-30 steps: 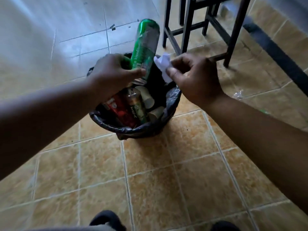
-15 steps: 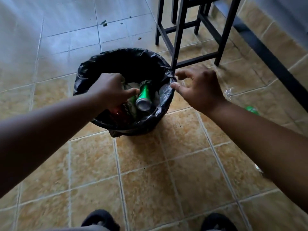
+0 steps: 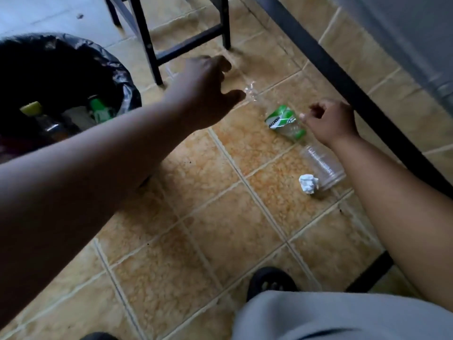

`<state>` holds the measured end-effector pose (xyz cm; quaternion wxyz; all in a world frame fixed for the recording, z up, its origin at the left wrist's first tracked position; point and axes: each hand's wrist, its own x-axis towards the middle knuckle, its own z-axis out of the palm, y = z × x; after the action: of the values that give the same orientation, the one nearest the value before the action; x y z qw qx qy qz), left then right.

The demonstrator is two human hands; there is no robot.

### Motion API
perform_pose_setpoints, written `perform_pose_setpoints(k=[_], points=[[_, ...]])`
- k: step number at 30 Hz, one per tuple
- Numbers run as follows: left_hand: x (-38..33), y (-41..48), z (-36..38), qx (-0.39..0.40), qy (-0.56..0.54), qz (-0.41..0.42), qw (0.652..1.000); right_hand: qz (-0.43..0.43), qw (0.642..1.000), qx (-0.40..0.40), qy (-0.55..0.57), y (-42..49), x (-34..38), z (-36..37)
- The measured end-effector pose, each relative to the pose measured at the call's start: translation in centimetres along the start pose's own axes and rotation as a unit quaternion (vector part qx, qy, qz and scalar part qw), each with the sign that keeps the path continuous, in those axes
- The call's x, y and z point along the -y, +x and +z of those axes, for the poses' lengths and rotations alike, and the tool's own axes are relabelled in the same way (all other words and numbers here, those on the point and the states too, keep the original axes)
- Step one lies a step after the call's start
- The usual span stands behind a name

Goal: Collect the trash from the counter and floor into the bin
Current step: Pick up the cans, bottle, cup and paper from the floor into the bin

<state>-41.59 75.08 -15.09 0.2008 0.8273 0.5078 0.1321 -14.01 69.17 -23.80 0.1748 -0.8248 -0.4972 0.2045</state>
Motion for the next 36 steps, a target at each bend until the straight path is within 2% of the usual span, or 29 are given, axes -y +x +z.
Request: perform_pose_setpoints(k=[3, 7, 10, 14, 18, 22, 26, 31, 36], points=[[-1.6, 2.2, 5.7, 0.083, 0.01, 0.002, 0.997, 0.044, 0.997, 0.018, -0.064, -1.4, -4.6, 0.8], [-2.1, 5.0, 11.8, 0.165, 0.061, 0.0, 0.984, 0.032, 0.977, 0.118, -0.174, -3.9, -8.3, 1.9], [-2.0, 7.4, 15.1, 0.184, 0.102, 0.027, 0.977, -0.002, 0.95, 0.165, -0.266, -5.5, -9.5, 2.4], [-2.0, 10.7, 18.1, 0.178, 0.153, 0.087, 0.968, -0.014, 0.934, 0.15, -0.323, -6.4, -10.7, 3.8], [-2.1, 13.2, 19.7, 0.188, 0.223, 0.155, 0.944, -0.03, 0.942, 0.11, -0.317, -6.7, -11.1, 4.5], [-0.9, 13.4, 20.3, 0.213, 0.294, 0.144, 0.92, -0.028, 0.951, 0.098, -0.291, -6.4, -11.3, 4.7], [0.9, 12.0, 19.5, 0.188, 0.321, 0.116, 0.921, -0.017, 0.957, 0.094, -0.274, -6.1, -10.8, 4.8], [2.5, 9.9, 19.4, 0.173, 0.294, 0.083, 0.936, -0.008, 0.969, 0.072, -0.238, -5.2, -9.7, 4.7], [3.1, 8.1, 18.1, 0.199, 0.281, 0.034, 0.938, -0.02, 0.978, 0.053, -0.202, -3.8, -7.5, 4.9]])
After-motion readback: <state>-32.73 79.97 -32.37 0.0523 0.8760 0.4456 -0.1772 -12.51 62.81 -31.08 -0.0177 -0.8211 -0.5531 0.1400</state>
